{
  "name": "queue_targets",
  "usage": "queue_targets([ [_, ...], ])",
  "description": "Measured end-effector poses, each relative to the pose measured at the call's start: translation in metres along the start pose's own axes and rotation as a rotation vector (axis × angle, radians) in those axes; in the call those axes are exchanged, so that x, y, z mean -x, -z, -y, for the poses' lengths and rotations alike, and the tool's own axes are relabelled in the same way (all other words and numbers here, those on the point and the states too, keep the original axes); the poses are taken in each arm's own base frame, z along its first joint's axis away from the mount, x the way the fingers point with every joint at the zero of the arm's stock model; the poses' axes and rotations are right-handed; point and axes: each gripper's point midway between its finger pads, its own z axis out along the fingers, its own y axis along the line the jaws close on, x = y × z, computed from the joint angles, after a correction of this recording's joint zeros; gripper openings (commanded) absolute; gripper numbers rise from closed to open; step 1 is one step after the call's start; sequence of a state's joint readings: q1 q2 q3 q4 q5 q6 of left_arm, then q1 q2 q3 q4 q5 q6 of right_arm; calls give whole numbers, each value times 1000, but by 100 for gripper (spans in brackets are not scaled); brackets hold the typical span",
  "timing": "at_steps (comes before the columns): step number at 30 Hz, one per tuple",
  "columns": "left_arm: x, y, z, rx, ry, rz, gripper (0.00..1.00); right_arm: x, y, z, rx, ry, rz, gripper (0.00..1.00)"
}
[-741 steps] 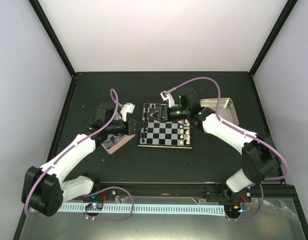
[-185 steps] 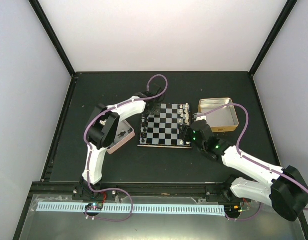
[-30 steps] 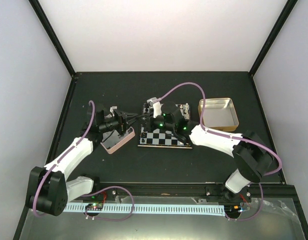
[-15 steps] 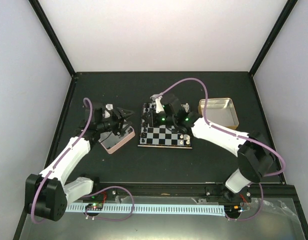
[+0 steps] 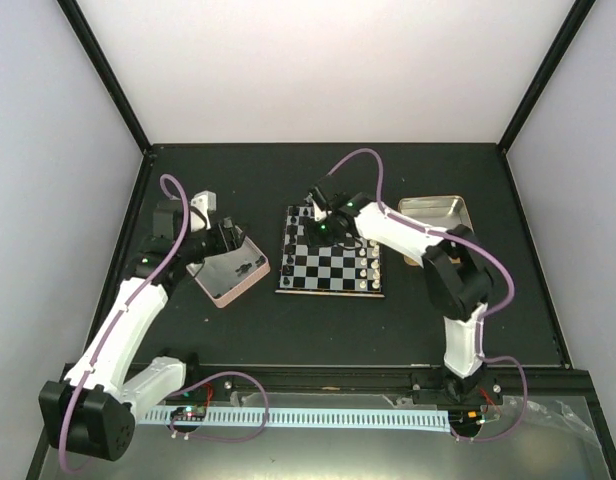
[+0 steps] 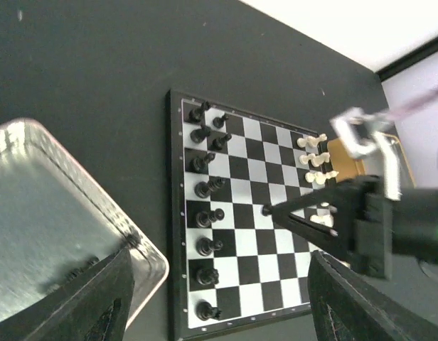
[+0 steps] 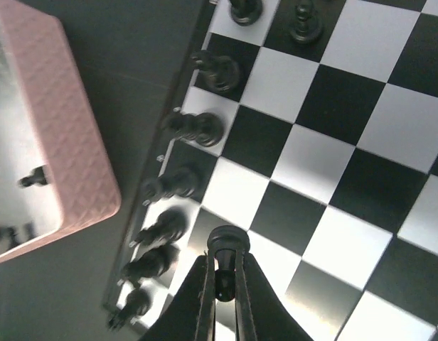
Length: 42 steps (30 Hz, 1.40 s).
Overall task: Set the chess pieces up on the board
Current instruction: Place the chess piece on the chessboard.
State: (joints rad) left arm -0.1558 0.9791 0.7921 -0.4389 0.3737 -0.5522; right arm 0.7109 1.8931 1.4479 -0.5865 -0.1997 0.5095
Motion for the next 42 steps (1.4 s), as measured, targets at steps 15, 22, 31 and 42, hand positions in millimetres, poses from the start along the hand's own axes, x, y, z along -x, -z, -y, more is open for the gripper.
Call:
queue_targets([
  [15, 16, 34, 16, 1, -318, 110, 72, 27, -58, 23, -174, 7, -101, 5],
  [22, 14, 33, 15, 4, -323, 107, 72, 35, -63, 26, -205, 9, -93, 8],
  [31, 15, 33, 14, 7, -323, 108, 73, 41, -70, 29, -226, 11, -89, 12],
  [42, 15, 33, 15, 6, -324, 110, 73, 42, -73, 31, -243, 11, -98, 18],
])
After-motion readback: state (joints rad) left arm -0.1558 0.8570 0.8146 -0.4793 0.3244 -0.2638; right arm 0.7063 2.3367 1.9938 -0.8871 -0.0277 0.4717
